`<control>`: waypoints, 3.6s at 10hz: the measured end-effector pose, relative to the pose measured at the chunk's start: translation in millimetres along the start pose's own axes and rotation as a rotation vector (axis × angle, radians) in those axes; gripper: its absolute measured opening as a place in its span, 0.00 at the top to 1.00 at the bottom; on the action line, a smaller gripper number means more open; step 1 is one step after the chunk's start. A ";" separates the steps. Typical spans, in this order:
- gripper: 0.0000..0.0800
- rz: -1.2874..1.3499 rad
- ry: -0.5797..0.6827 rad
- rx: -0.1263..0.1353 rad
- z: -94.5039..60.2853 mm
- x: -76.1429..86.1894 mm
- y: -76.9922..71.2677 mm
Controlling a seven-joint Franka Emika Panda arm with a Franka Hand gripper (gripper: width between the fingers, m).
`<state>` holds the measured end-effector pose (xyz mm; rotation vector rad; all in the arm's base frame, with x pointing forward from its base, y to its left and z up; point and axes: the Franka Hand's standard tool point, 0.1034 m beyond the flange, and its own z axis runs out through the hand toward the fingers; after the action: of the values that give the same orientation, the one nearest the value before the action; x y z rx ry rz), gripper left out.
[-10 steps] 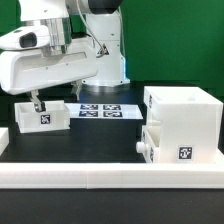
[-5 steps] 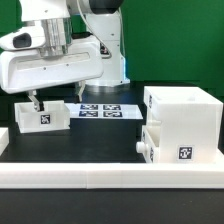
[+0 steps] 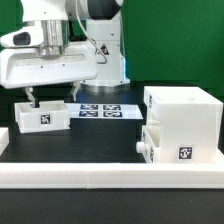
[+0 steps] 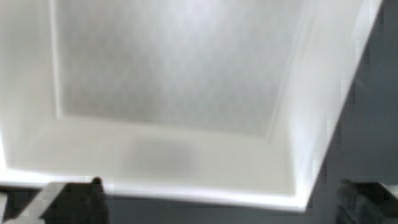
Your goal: Assemble drawer
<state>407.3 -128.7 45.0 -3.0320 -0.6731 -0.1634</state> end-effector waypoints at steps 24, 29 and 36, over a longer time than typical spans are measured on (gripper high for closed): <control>0.95 0.033 0.009 0.002 29.6 -18.4 -36.5; 0.95 -0.012 0.062 -0.004 13.3 62.0 -67.2; 0.95 -0.210 0.051 0.013 9.6 85.9 -63.2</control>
Offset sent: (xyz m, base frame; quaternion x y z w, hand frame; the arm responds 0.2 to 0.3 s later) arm 0.0000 0.0000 0.0000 0.0000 0.0000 0.0000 1.0000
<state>458.8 -34.8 45.4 -2.9275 -0.9831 -0.2395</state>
